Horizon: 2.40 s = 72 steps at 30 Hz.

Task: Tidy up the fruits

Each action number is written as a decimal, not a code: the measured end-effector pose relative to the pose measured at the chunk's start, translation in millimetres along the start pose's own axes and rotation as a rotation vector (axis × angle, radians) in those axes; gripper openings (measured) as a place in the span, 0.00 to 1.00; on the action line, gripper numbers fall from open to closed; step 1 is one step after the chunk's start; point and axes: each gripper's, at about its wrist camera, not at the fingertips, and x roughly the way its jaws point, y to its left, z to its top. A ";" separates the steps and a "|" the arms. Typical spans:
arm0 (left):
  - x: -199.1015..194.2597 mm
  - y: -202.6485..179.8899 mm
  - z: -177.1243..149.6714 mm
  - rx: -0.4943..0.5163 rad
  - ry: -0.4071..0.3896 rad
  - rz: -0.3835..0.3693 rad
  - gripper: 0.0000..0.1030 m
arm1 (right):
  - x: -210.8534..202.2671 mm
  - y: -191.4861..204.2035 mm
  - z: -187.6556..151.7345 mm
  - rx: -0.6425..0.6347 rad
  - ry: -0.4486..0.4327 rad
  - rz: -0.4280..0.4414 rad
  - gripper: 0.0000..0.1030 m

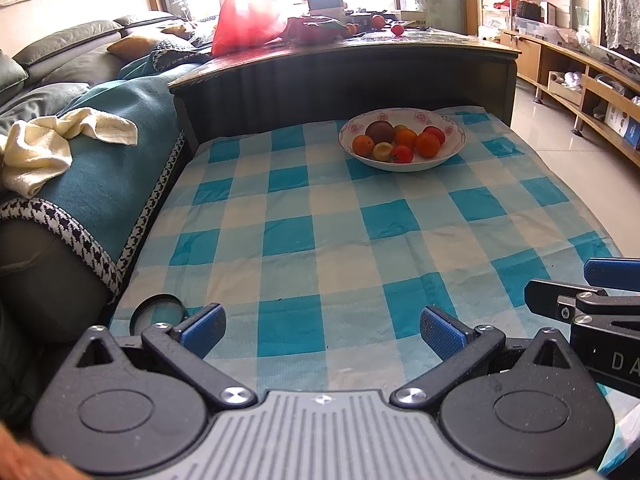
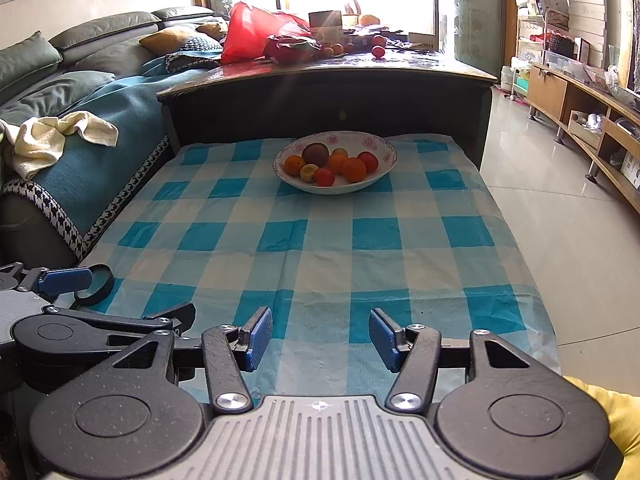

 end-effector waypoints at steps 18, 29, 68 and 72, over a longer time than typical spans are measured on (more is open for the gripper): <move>1.5 1.4 -3.5 -0.003 0.022 0.003 1.00 | 1.8 1.3 -3.3 -0.004 0.011 0.003 0.48; 1.1 1.5 -4.7 0.001 0.027 0.012 1.00 | 2.4 2.4 -5.6 -0.004 0.019 0.006 0.48; -6.5 1.0 -9.9 0.020 0.015 0.032 1.00 | -2.0 4.9 -10.9 -0.009 0.032 0.006 0.48; -9.3 0.9 -11.1 0.029 0.006 0.037 1.00 | -2.7 5.1 -11.3 -0.009 0.033 0.006 0.48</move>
